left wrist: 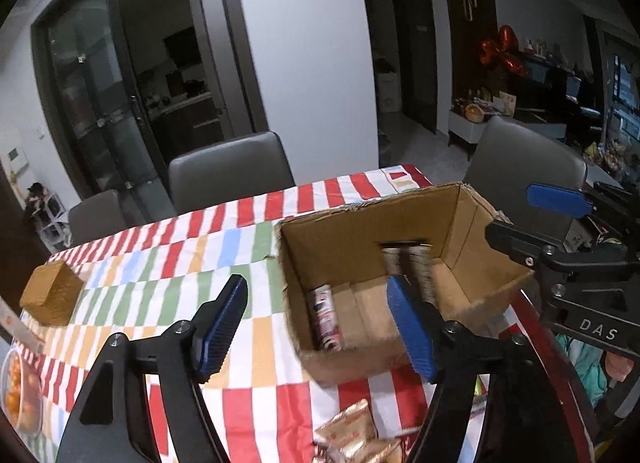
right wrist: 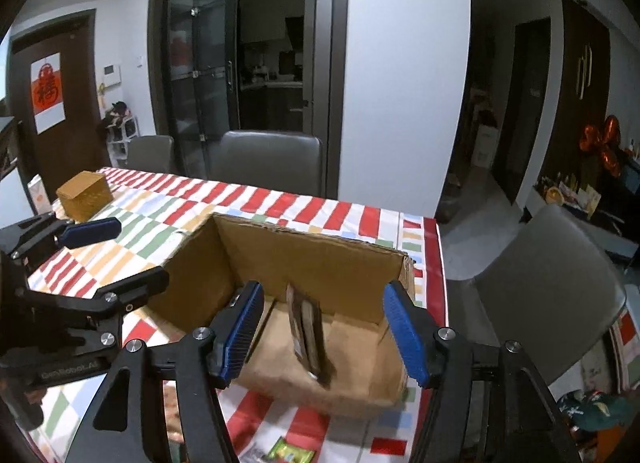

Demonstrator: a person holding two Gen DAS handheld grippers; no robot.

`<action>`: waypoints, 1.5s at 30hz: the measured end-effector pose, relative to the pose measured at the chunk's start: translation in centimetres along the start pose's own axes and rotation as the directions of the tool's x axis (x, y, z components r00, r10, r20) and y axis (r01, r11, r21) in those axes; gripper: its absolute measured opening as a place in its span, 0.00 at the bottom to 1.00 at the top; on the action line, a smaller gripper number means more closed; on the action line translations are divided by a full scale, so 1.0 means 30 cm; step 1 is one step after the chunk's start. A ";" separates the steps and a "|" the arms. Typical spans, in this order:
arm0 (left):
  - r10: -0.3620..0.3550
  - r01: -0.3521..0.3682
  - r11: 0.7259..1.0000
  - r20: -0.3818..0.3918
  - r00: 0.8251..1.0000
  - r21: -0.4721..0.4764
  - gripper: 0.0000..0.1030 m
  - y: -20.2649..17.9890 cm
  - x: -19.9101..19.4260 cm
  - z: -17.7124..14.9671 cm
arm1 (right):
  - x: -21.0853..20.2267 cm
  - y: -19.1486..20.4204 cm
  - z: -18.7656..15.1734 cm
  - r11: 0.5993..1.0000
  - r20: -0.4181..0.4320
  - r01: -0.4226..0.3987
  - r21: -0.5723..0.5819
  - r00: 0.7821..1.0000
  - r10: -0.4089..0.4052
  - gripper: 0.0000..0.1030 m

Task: Organize snacks
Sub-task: 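Carry both packets over the cardboard box and open both tools to drop them, then move both open tools back from the box to the snacks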

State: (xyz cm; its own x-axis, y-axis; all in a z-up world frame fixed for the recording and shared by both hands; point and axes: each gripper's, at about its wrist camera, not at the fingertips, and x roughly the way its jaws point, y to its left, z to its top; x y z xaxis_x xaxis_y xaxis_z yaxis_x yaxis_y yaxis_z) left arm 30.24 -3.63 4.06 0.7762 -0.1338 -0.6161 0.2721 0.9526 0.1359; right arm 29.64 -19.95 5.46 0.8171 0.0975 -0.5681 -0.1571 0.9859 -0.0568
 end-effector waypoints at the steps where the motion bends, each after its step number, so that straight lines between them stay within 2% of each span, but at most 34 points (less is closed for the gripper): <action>1: 0.002 -0.002 1.000 0.006 1.000 -0.011 0.73 0.004 -0.024 -0.013 | -0.018 0.007 -0.008 1.000 0.008 0.000 -0.001 1.000 0.000 0.64; 4: 0.004 -0.004 0.999 0.021 1.000 -0.034 0.75 0.019 -0.093 -0.050 | -0.072 0.034 -0.035 1.000 0.022 -0.016 0.001 1.000 0.016 0.66; 9: 0.041 -0.038 0.998 0.057 0.998 -0.046 0.86 0.033 -0.211 -0.122 | -0.156 0.082 -0.079 0.999 0.037 -0.047 0.004 0.998 0.046 0.66; 16: 0.029 -0.024 0.997 0.070 0.997 -0.070 0.87 0.055 -0.321 -0.220 | -0.229 0.165 -0.150 0.995 0.035 -0.100 -0.025 0.994 0.101 0.66; 22: 0.013 -0.011 0.998 0.036 0.999 -0.067 0.87 0.049 -0.361 -0.305 | -0.265 0.218 -0.227 0.992 0.018 -0.121 -0.028 0.992 0.122 0.66; 33: -0.017 0.012 0.998 -0.086 0.996 -0.060 0.87 0.039 -0.305 -0.474 | -0.226 0.269 -0.379 0.989 -0.101 -0.150 -0.003 0.984 0.149 0.66; 45: -0.067 0.066 0.998 -0.233 0.970 -0.012 0.86 0.028 -0.172 -0.602 | -0.128 0.309 -0.511 0.989 -0.248 -0.147 -0.003 0.958 0.141 0.66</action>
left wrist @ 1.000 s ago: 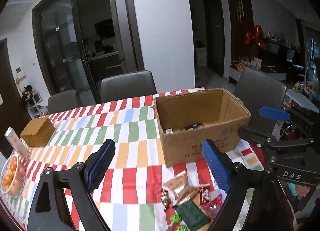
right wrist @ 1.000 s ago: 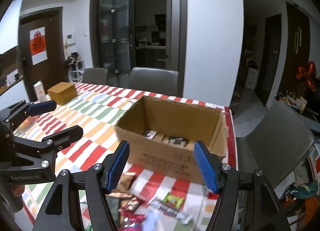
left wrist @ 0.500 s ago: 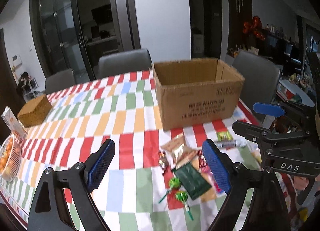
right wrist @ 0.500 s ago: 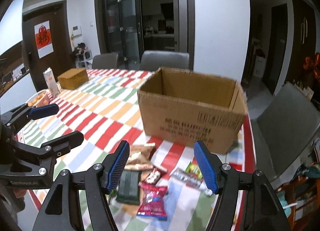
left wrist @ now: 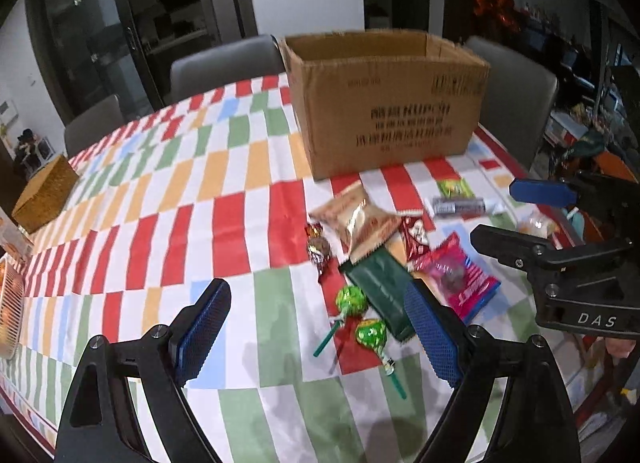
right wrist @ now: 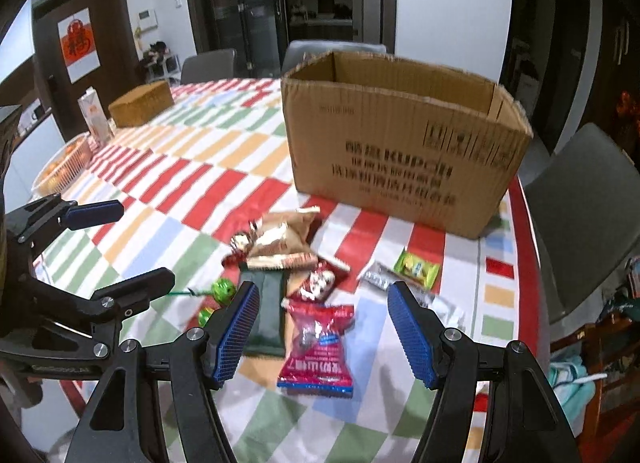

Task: Organize snacks
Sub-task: 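Move both open tools back from the box to the snacks, then grasp the red hawthorn snack bag with right tool while left tool grasps a green lollipop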

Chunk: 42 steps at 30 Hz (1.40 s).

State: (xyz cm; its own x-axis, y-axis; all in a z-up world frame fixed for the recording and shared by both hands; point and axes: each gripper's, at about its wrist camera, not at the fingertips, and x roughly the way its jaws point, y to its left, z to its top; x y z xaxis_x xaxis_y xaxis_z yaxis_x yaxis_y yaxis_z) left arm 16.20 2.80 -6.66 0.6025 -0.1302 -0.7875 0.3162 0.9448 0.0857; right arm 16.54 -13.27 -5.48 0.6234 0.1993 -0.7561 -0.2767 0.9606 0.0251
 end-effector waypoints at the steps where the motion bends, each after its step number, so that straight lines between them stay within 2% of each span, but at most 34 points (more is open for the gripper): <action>1: -0.003 0.003 1.000 -0.012 1.000 0.004 0.86 -0.001 0.015 -0.005 | 0.013 -0.001 -0.007 1.000 -0.012 0.000 0.003 1.000 0.000 0.66; 7: -0.041 0.042 0.999 -0.087 0.995 0.018 0.84 -0.001 0.106 -0.027 | 0.094 -0.001 -0.048 1.000 -0.093 -0.012 0.024 0.996 0.014 0.66; 10: -0.052 0.055 0.998 -0.115 0.992 0.025 0.80 -0.002 0.144 -0.030 | 0.134 -0.004 -0.070 0.999 -0.130 -0.014 0.039 0.991 0.019 0.65; 15: -0.080 0.085 0.996 -0.149 0.986 0.025 0.66 -0.004 0.198 -0.030 | 0.179 -0.006 -0.091 0.998 -0.166 -0.021 0.058 0.986 0.031 0.65; 19: -0.098 0.104 0.994 -0.170 0.981 0.023 0.63 -0.007 0.232 -0.026 | 0.202 -0.003 -0.095 0.997 -0.183 -0.030 0.064 0.982 0.041 0.60; 26: -0.119 0.124 0.992 -0.210 0.970 0.008 0.47 -0.011 0.290 -0.018 | 0.252 -0.010 -0.102 0.996 -0.219 -0.036 0.078 0.974 0.052 0.49; 31: -0.155 0.152 0.988 -0.213 0.965 -0.028 0.39 -0.007 0.302 -0.011 | 0.274 -0.016 -0.108 0.995 -0.236 -0.050 0.087 0.969 0.069 0.43; 35: -0.191 0.183 0.982 -0.218 0.957 -0.055 0.25 -0.008 0.305 -0.009 | 0.279 -0.017 -0.109 0.995 -0.235 -0.060 0.086 0.969 0.078 0.41; 42: -0.169 0.162 0.985 -0.203 0.964 -0.052 0.25 -0.020 0.280 -0.013 | 0.257 -0.012 -0.104 0.992 -0.216 -0.083 0.094 0.971 0.102 0.35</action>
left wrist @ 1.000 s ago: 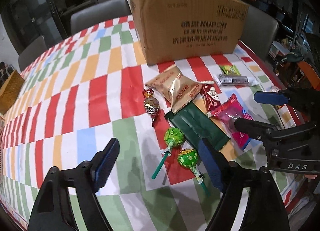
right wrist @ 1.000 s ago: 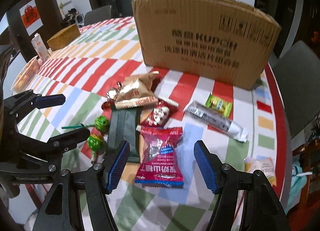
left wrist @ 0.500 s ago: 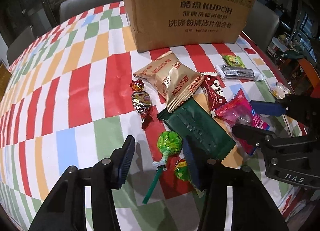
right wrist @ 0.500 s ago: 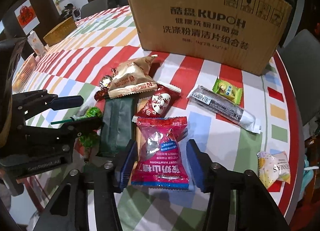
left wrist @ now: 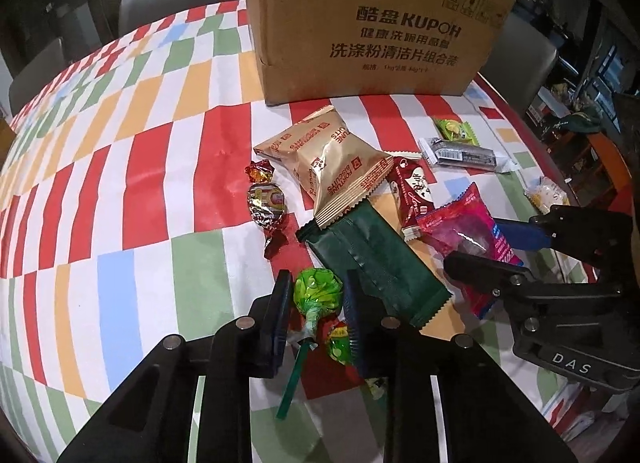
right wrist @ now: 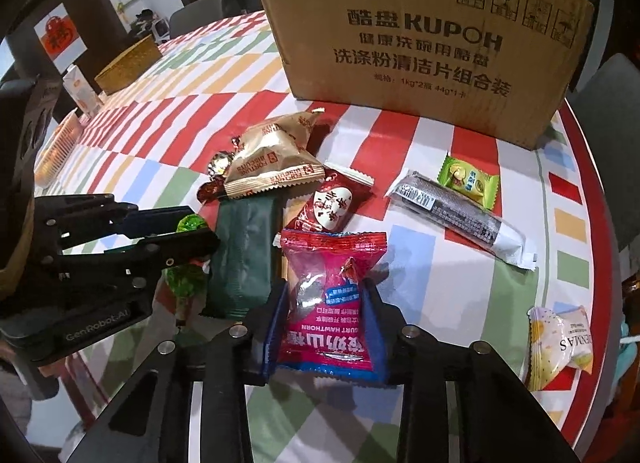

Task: Organize snacks
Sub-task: 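Grasp the red hawthorn snack bag with right tool while left tool grasps a green lollipop, then carry the bag and lollipop into the box and open both tools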

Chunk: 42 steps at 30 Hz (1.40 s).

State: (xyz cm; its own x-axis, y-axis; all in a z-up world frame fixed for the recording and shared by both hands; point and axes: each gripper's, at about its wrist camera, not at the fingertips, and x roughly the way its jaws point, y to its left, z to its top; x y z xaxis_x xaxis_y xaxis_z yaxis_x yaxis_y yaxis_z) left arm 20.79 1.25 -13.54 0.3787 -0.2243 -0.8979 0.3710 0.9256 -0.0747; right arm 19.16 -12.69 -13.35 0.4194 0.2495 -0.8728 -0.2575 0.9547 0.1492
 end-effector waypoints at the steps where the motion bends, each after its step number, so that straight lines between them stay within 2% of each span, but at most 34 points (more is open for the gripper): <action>1: 0.006 -0.006 1.000 0.005 1.000 -0.002 0.25 -0.003 -0.009 -0.002 | -0.005 -0.001 0.001 1.000 0.003 -0.002 0.000 1.000 0.002 0.35; 8: 0.020 -0.019 1.000 0.074 0.997 -0.013 0.25 -0.020 -0.098 -0.005 | -0.057 0.000 0.008 1.000 0.041 -0.022 0.001 0.999 0.022 0.35; 16: 0.026 -0.023 1.000 0.180 0.983 -0.022 0.25 -0.045 -0.222 0.026 | -0.170 0.010 0.037 1.000 0.127 -0.015 -0.021 0.992 0.017 0.35; 27: 0.021 -0.020 1.000 0.336 0.942 -0.007 0.25 -0.098 -0.397 0.122 | -0.379 -0.011 0.121 1.000 0.292 0.003 -0.031 0.956 0.006 0.35; 42: 0.033 -0.044 0.999 0.464 0.885 0.011 0.25 -0.138 -0.538 0.292 | -0.561 -0.054 0.262 0.999 0.444 0.039 -0.030 0.896 -0.022 0.35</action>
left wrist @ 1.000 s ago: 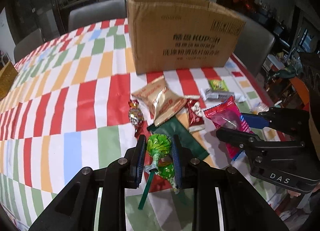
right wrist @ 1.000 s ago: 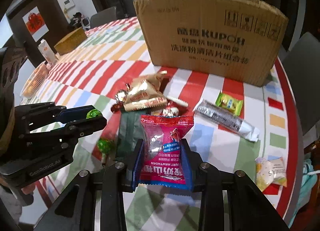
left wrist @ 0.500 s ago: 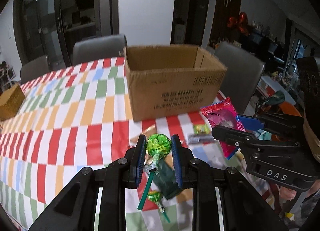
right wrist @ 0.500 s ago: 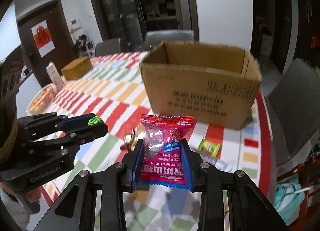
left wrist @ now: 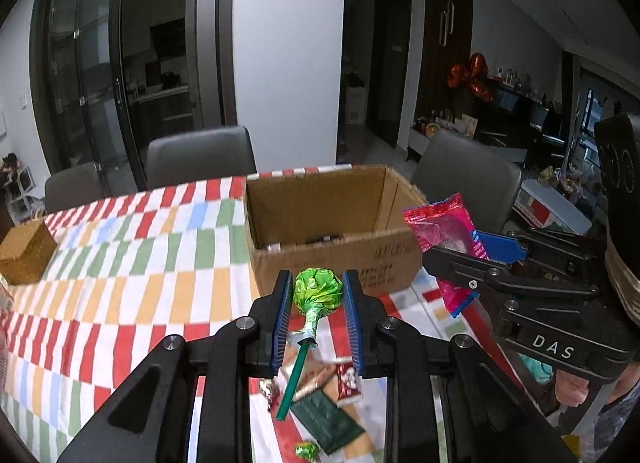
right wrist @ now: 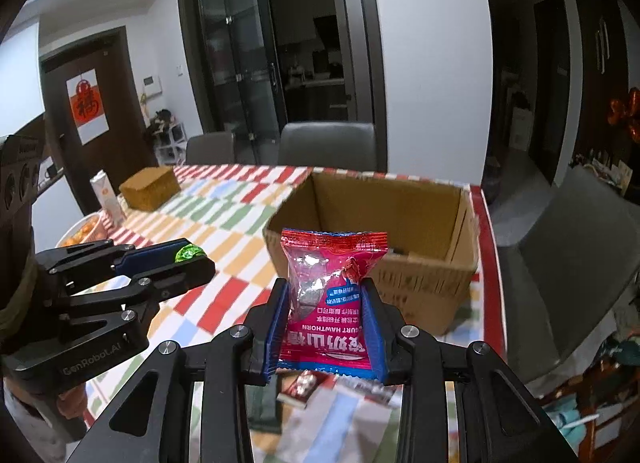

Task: Organize snacks
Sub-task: 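Carry the bag and lollipop into the box and open both tools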

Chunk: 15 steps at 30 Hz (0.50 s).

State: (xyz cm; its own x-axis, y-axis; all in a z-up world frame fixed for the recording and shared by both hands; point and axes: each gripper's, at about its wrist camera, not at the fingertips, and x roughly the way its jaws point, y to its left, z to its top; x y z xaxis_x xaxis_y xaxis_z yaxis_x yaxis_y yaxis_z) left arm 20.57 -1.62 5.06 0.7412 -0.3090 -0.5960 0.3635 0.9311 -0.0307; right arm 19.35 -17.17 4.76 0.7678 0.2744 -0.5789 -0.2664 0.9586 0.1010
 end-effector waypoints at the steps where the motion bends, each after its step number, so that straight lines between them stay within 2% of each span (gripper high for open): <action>1: -0.001 0.001 1.000 0.006 1.000 0.001 0.25 -0.001 -0.002 0.012 | -0.004 -0.006 0.015 1.000 0.007 0.002 0.001 1.000 -0.002 0.35; 9: -0.002 0.002 1.000 0.027 1.000 -0.006 0.25 0.010 0.035 0.119 | -0.002 -0.048 0.118 1.000 0.045 0.020 -0.005 0.999 -0.019 0.35; 15: -0.013 0.013 1.000 0.029 0.999 -0.005 0.25 0.017 0.083 0.194 | 0.039 -0.080 0.178 1.000 0.041 0.025 0.000 0.999 -0.025 0.35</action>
State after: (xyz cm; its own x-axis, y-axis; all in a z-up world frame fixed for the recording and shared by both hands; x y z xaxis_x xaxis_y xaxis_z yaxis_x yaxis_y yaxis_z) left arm 25.89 -3.04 8.22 0.7523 -0.3268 -0.5721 0.3707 0.9278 -0.0425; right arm 24.00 -18.74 8.16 0.7973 0.2534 -0.5479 -0.2472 0.9651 0.0867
